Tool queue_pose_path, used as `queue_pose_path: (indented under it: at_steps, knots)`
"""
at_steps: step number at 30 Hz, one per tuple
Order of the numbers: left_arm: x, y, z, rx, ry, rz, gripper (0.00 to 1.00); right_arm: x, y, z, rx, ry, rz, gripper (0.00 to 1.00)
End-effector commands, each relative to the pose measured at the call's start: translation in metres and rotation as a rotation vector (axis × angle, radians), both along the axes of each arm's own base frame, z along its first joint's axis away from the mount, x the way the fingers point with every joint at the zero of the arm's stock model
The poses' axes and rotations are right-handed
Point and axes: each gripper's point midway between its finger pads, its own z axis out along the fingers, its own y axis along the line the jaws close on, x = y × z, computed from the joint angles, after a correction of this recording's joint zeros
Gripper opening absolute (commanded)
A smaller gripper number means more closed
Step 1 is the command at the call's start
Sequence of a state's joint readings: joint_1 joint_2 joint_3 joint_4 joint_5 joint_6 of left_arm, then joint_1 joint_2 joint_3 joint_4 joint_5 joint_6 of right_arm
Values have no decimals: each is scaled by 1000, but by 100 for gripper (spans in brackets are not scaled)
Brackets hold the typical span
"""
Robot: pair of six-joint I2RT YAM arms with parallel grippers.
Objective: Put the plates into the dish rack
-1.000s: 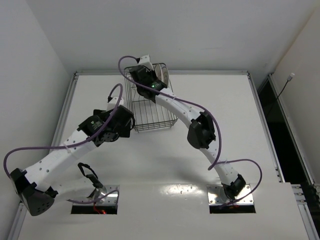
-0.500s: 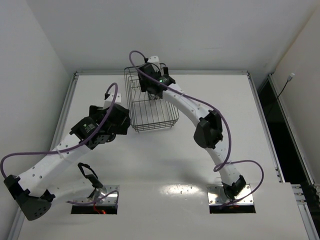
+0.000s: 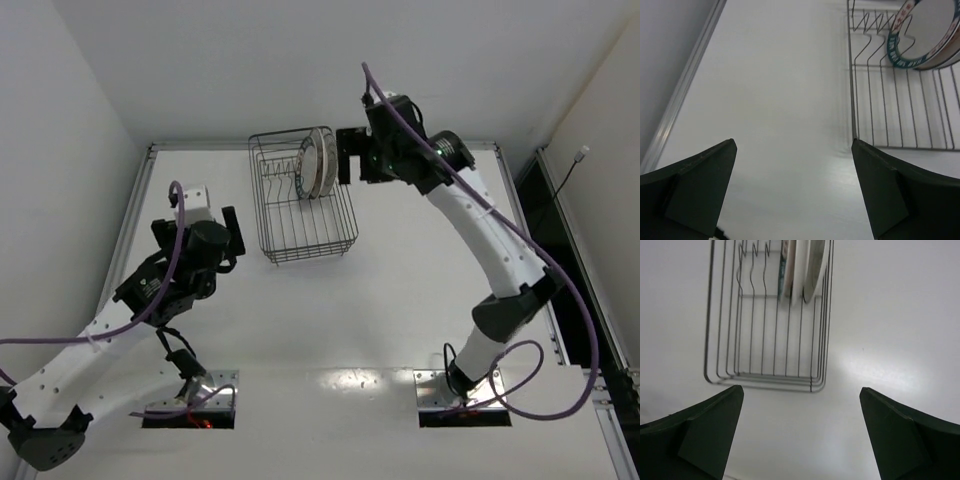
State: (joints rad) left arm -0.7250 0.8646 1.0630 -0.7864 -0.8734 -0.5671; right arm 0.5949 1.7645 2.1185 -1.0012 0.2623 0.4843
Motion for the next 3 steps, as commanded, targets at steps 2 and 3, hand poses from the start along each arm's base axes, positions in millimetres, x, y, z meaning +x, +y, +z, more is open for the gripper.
queue_pose_path:
  at_steps: [2,3]
  knots:
    - [19,-10,9,-138,-168,49,100,-59,-35,-18,-64,104,56,100]
    - [21,-10,6,-139,-178,59,100,-67,-47,-25,-79,118,38,100]
